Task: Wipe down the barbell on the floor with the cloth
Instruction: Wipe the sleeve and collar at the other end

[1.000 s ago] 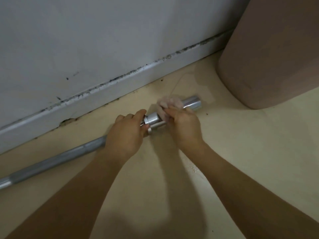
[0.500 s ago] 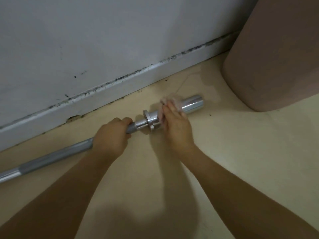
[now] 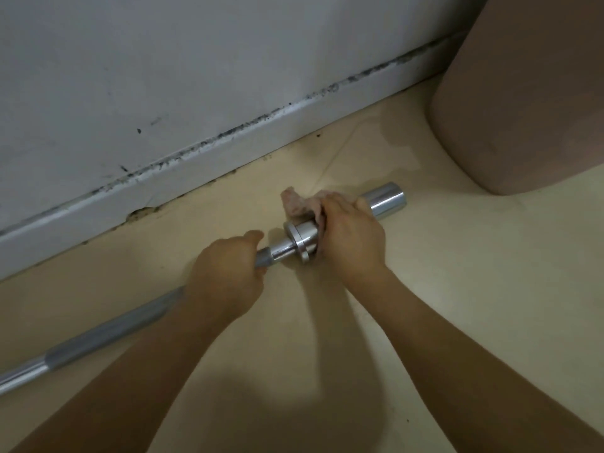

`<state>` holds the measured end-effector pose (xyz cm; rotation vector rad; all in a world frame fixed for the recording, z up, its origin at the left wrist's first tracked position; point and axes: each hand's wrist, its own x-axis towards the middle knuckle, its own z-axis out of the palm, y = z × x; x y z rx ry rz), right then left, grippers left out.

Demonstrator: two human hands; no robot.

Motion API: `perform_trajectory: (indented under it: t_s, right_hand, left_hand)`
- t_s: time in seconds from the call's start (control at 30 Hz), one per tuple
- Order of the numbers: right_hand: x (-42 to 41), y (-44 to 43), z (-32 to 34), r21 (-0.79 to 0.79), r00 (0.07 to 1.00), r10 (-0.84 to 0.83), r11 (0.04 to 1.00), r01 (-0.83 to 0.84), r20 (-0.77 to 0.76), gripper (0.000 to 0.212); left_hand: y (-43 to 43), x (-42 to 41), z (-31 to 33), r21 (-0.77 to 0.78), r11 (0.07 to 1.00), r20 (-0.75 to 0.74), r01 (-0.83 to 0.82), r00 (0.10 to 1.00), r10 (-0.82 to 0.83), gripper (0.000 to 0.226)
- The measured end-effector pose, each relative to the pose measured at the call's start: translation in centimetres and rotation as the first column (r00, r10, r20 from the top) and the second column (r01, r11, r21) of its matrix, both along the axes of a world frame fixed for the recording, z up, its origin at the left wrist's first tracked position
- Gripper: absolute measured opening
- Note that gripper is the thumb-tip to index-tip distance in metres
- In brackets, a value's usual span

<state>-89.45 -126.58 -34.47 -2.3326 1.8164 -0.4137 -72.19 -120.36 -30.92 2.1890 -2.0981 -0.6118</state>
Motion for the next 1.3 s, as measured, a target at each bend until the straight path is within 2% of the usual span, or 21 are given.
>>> perform_trajectory:
  t_s: [0.07,0.13,0.17,0.2,0.27,0.33,0.4,0.47,0.53,0.6,0.67,0.73,0.9,0.97,1.07,1.13,1.2,1.23,1.3]
  right_hand:
    - [0.3,1.9,-0.2,-0.022,0.994,0.1,0.995,-0.1,0.033,0.037]
    - [-1.2,3.1,-0.7,-0.135,0.971,0.237,0.963,-0.233,0.018,0.043]
    - [-2.7,2.6,-0.9,-0.178,0.973,0.229,0.957,-0.228,-0.013,0.043]
    - [-4.1,1.5,-0.9,-0.189,0.988,0.153,0.969,-0.157,-0.036,0.043]
    - [-6.1,-1.1,-0.9,-0.168,0.998,-0.038,0.985,0.03,-0.046,0.042]
    - [-5.9,-2.6,-1.0,-0.145,0.994,-0.11,0.984,0.105,-0.025,0.042]
    - [-5.3,-2.5,-1.5,-0.07,0.993,-0.096,0.993,0.09,-0.076,0.05]
    - [-6.3,-1.9,-1.5,0.036,0.983,-0.018,0.999,0.025,-0.181,0.074]
    - [-8.1,-2.4,-0.9,0.06,0.981,0.015,0.998,-0.003,-0.194,0.089]
    - [-8.6,-3.4,-0.1,0.085,0.981,-0.082,0.992,0.098,-0.178,0.084]
    - [-8.0,-3.2,0.6,0.077,0.972,-0.208,0.973,0.217,-0.111,0.064]
    - [-7.3,-1.8,1.2,0.018,0.964,-0.258,0.966,0.26,-0.068,0.049]
    - [-4.4,1.3,1.0,0.148,0.924,-0.381,0.913,0.381,-0.029,0.045]
    - [-1.7,2.5,0.7,0.201,0.938,-0.342,0.924,0.325,0.054,0.046]
    - [0.2,4.3,0.5,0.157,0.991,-0.076,0.986,0.059,0.107,0.04]
    - [-0.8,2.7,0.8,-0.01,0.989,-0.099,0.995,0.101,0.111,0.035]
    - [-2.3,-0.2,0.6,-0.083,0.975,-0.218,0.972,0.222,0.049,0.032]
    - [-3.1,-1.0,0.4,-0.09,0.972,-0.231,0.968,0.233,0.03,0.031]
    - [-3.4,-1.3,0.1,0.038,0.946,-0.244,0.97,0.242,0.212,0.028]
  left_hand:
    - [0.0,-2.0,0.0,-0.13,0.991,-0.136,0.029,0.99,-0.047,0.064]
    - [-0.3,-4.2,-0.5,-0.143,0.985,-0.154,0.098,0.981,-0.12,0.066]
    - [-0.5,-5.0,-0.7,-0.134,0.986,-0.138,0.099,0.983,-0.118,0.063]
    - [-0.6,-5.4,-1.0,-0.124,0.989,-0.119,0.084,0.988,-0.099,0.06]
    - [-0.2,-5.6,-1.2,-0.115,0.993,-0.136,0.038,0.989,-0.053,0.056]
    - [-0.2,-5.7,-0.9,-0.12,0.993,-0.173,-0.006,0.985,-0.015,0.054]
    - [-0.6,-5.6,-0.5,-0.134,0.991,-0.155,0.008,0.988,-0.029,0.043]
    - [-0.9,-5.5,-0.2,-0.146,0.988,-0.1,0.05,0.993,-0.065,0.031]
    - [-0.9,-5.4,-0.1,-0.145,0.988,-0.084,0.051,0.994,-0.063,0.026]
    - [-0.7,-5.4,-0.1,-0.147,0.989,-0.111,0.003,0.994,-0.02,0.023]
    - [-0.8,-5.7,0.0,-0.136,0.99,-0.134,-0.032,0.991,0.013,0.021]
    - [-0.9,-5.7,0.1,-0.113,0.992,-0.131,-0.048,0.991,0.033,0.021]
    - [-1.4,-5.7,0.1,-0.043,0.993,-0.195,-0.106,0.976,0.096,0.021]
    - [-2.1,-5.5,-0.2,0.015,0.988,-0.21,-0.153,0.966,0.152,0.032]
    - [-2.9,-5.0,-0.3,0.15,0.956,-0.328,-0.253,0.899,0.289,0.047]
    - [-2.9,-4.7,-0.3,0.074,0.952,-0.357,-0.297,0.883,0.303,0.039]
    - [-2.4,-4.4,-0.5,-0.146,0.953,-0.258,-0.264,0.941,0.22,0.026]
    - [-2.1,-4.4,-0.5,-0.213,0.951,-0.21,-0.226,0.961,0.181,0.023]
    - [-1.7,-4.6,-0.8,-0.225,0.963,-0.173,-0.15,0.978,0.112,0.032]
